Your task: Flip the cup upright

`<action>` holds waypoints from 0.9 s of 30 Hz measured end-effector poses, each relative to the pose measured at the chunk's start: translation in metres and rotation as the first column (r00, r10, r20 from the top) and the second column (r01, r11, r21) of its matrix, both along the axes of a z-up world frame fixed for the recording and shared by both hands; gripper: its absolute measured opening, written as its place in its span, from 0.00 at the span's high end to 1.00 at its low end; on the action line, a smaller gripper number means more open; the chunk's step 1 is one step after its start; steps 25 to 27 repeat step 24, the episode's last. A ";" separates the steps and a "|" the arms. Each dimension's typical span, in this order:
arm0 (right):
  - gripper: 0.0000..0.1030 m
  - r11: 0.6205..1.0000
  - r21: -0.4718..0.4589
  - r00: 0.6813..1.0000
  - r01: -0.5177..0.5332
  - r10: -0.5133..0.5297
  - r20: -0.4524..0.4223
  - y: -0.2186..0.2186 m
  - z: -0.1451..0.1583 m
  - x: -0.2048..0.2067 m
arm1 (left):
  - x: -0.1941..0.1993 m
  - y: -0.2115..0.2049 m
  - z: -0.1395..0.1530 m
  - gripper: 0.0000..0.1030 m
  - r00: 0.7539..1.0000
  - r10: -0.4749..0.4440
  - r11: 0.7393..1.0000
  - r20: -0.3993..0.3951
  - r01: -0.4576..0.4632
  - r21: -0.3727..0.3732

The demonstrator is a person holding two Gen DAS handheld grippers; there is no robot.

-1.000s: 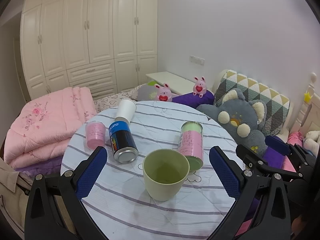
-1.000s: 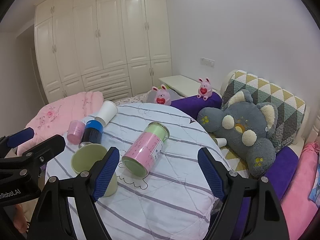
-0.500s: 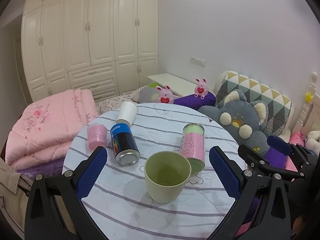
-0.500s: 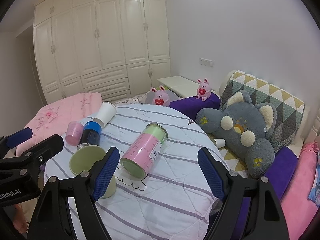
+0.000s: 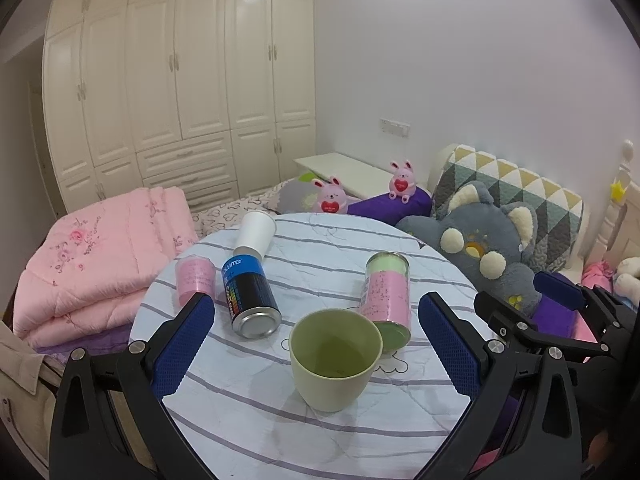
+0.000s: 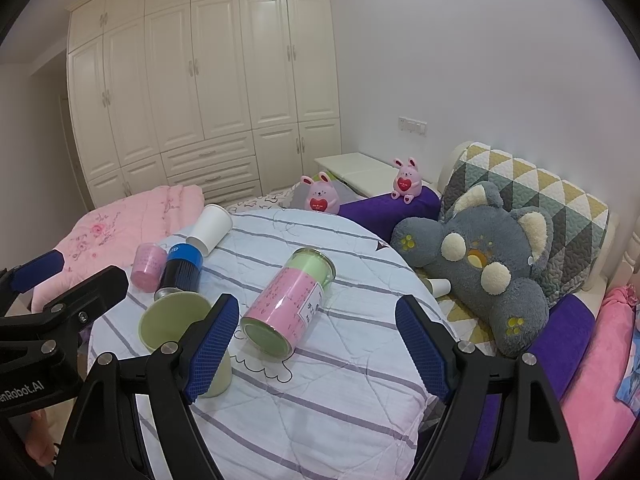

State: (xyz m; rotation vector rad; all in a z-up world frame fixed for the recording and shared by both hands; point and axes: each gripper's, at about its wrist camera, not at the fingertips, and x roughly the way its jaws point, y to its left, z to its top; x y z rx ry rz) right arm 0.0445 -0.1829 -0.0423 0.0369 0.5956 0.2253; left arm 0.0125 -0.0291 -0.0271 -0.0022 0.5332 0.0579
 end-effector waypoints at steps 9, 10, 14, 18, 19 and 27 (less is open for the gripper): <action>0.20 1.000 -0.006 1.000 -0.003 0.003 -0.004 0.002 0.000 0.000 | 0.000 -0.001 0.000 0.00 1.000 0.002 1.000 -0.002 -0.002 0.000; 0.20 1.000 -0.006 1.000 -0.004 0.004 -0.005 0.002 0.000 0.000 | -0.001 0.000 0.000 0.00 1.000 0.001 1.000 -0.002 -0.001 -0.001; 0.20 1.000 -0.009 1.000 -0.007 0.007 -0.012 0.004 -0.002 0.001 | 0.000 0.000 -0.001 0.00 1.000 0.001 1.000 -0.008 -0.001 0.000; 0.20 1.000 -0.011 1.000 -0.011 0.011 -0.019 0.007 -0.004 0.003 | 0.000 0.003 -0.004 0.00 1.000 0.006 1.000 -0.017 -0.006 0.000; 0.20 1.000 -0.012 1.000 -0.013 0.012 -0.020 0.007 -0.004 0.002 | 0.000 0.005 -0.006 0.00 1.000 0.007 1.000 -0.019 -0.007 0.001; 0.20 1.000 -0.016 0.999 -0.017 0.017 -0.028 0.009 -0.005 0.005 | 0.003 0.009 -0.011 0.00 0.999 -0.003 1.000 -0.038 0.003 -0.007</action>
